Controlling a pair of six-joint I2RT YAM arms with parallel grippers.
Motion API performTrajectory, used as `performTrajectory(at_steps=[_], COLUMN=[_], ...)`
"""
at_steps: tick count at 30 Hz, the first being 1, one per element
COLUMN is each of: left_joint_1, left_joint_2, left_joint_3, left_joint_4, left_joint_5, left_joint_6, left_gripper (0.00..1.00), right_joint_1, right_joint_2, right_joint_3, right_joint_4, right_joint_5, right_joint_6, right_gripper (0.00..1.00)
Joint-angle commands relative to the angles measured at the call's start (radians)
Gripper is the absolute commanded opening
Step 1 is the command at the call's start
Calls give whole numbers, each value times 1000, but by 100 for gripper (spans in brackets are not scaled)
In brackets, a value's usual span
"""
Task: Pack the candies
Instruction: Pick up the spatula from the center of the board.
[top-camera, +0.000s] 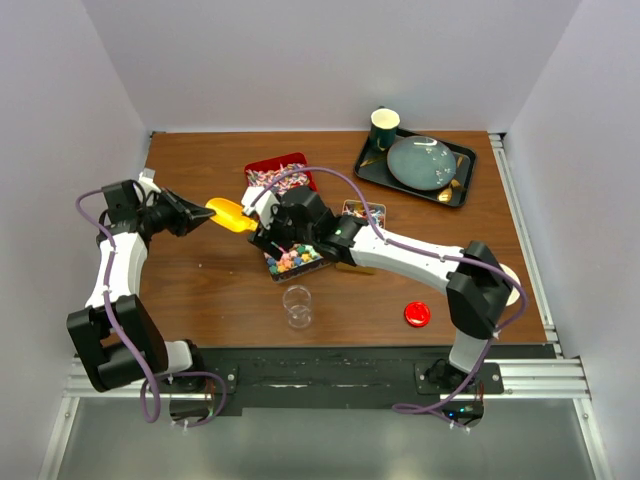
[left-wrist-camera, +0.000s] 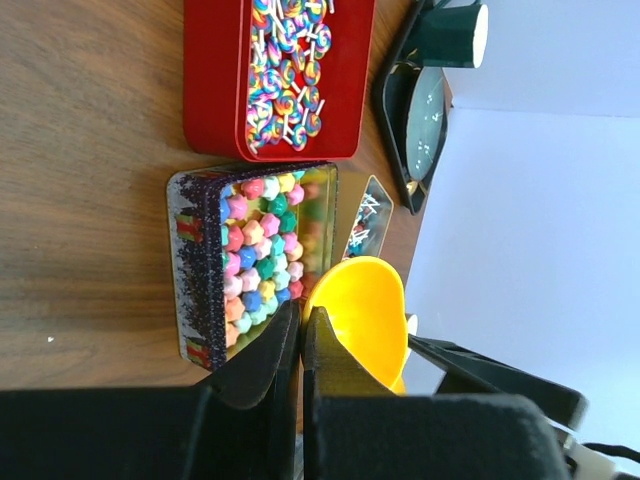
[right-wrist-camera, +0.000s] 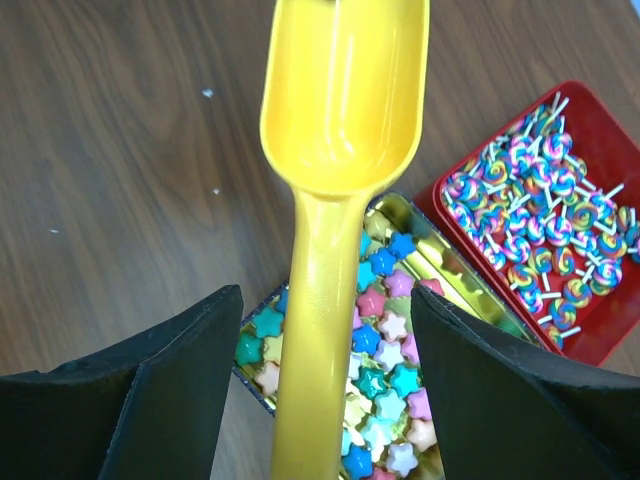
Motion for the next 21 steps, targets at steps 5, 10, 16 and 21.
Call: performTrajectory(at_steps=[5,10,16,21], left_joint_1=[13,14,14,17], left_joint_2=[-3,2,16,14], left_joint_3=[13,0,-9,14], left_joint_4=[52,65,95,126], left_joint_5=[67,77,93,80], left_joint_6=[-43,-52,-65,42], left_gripper=[0,0,0,50], right_joint_1=[3,3,3,-35], right_joint_2=[-13,-4,1,-37], right_joint_3=[35,37,38,61], right_joint_4=[48,46,45,-38], right_joint_5=[45,50,47,52], right_joint_6=[-12,-18,-31,-64], right_gripper=[65,55,30,0])
